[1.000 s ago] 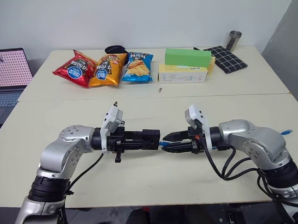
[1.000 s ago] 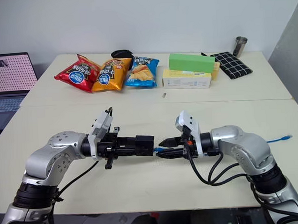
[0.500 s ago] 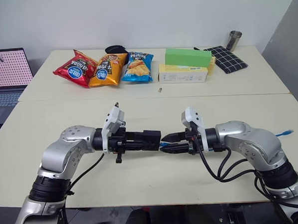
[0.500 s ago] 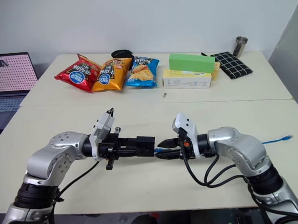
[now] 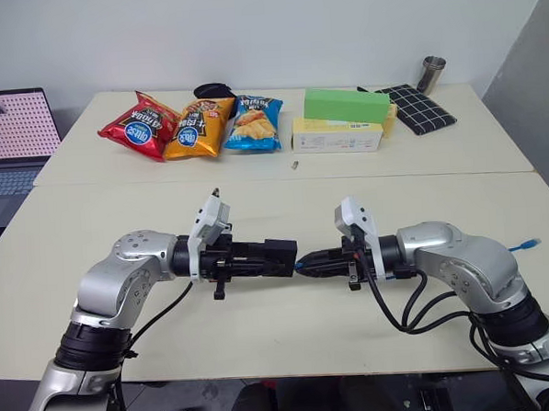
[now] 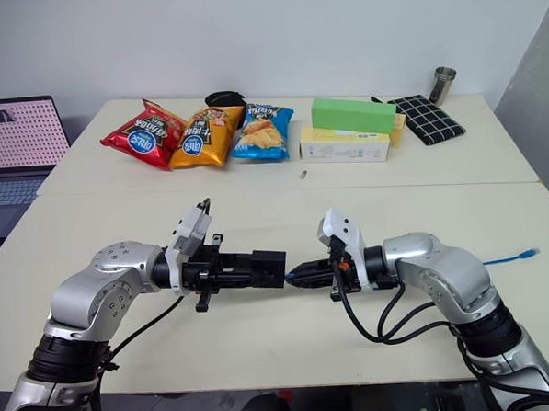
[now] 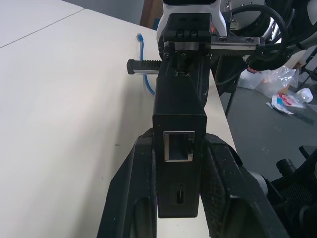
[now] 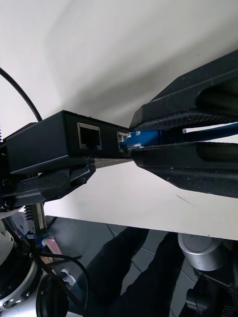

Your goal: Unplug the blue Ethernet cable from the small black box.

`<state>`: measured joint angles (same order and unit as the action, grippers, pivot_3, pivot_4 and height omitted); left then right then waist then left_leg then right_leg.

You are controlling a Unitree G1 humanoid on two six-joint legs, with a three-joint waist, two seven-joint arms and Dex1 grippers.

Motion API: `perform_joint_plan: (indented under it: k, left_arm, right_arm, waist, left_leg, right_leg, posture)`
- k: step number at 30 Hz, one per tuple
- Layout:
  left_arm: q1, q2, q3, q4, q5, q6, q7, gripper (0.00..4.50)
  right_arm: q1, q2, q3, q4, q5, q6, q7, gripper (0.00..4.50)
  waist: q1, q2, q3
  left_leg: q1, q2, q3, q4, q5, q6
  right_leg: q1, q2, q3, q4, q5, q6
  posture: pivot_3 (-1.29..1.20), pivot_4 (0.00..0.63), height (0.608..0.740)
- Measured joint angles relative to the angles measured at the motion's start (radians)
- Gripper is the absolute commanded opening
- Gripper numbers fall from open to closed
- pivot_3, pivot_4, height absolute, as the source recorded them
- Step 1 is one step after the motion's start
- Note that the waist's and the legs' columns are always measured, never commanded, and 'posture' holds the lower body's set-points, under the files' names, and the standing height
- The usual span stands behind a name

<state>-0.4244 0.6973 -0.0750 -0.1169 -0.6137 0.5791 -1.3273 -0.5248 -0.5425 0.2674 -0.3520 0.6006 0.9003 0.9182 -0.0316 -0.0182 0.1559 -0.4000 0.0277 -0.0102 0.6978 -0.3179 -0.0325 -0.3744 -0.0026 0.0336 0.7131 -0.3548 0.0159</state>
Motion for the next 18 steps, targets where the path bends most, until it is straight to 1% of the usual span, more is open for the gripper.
perform_joint_plan:
  k: [4, 7, 10, 13, 15, 18]
  left_arm:
    - [0.003, 0.006, -0.001, -0.005, 0.0, -0.001, -0.014, 0.79]
    - [0.009, 0.007, -0.007, -0.008, 0.016, -0.021, -0.014, 0.79]
    - [0.026, 0.026, -0.006, 0.011, 0.056, -0.065, -0.014, 0.79]
    - [0.033, 0.027, -0.005, 0.027, 0.07, -0.083, -0.008, 0.79]
    - [0.034, 0.027, 0.001, 0.033, 0.073, -0.089, 0.003, 0.79]
    - [0.044, 0.027, 0.006, 0.044, 0.082, -0.092, 0.014, 0.79]
  right_arm:
    - [-0.007, -0.007, 0.007, 0.006, 0.0, 0.0, 0.02, 0.07]
    - [-0.007, -0.042, 0.011, 0.014, -0.003, -0.011, 0.046, 0.07]
    - [-0.001, -0.108, -0.018, 0.09, -0.048, -0.039, 0.048, 0.07]
    - [0.002, -0.125, -0.049, 0.16, -0.088, -0.083, 0.041, 0.07]
    - [0.002, -0.123, -0.058, 0.206, -0.121, -0.128, 0.023, 0.07]
    - [-0.014, -0.088, -0.071, 0.337, -0.228, -0.232, -0.081, 0.07]
  waist:
    - [0.0, 0.0, 0.0]
    - [0.001, 0.0, 0.0]
    - [0.001, 0.0, 0.0]
    - [0.001, 0.0, 0.0]
    - [0.0, 0.0, 0.0]
    - [0.0, 0.0, 0.0]
  left_leg:
    - [0.0, 0.0, 0.0, 0.0, 0.0, 0.0]
    - [0.0, 0.0, 0.0, 0.0, 0.0, 0.0]
    - [0.0, 0.0, 0.0, 0.0, -0.001, 0.003]
    - [0.0, 0.0, 0.0, 0.0, -0.001, 0.003]
    - [0.0, 0.0, 0.0, 0.0, -0.001, 0.003]
    - [0.0, 0.0, 0.001, 0.0, -0.001, 0.002]
  right_leg:
    - [0.0, 0.0, 0.0, 0.0, 0.0, 0.0]
    - [0.0, 0.0, 0.0, 0.0, 0.0, 0.0]
    - [0.0, 0.0, 0.0, -0.001, 0.0, 0.0]
    - [0.0, 0.0, 0.0, 0.0, 0.0, 0.0]
    - [0.0, 0.0, 0.0, 0.0, 0.0, 0.0]
    - [0.0, 0.0, 0.001, 0.0, 0.0, 0.0]
  posture:
    - [0.0, 0.15, 0.74]
    - [0.0, 0.15, 0.74]
    - [0.0, 0.15, 0.74]
    - [0.0, 0.15, 0.74]
    - [0.0, 0.15, 0.74]
    - [0.0, 0.15, 0.74]
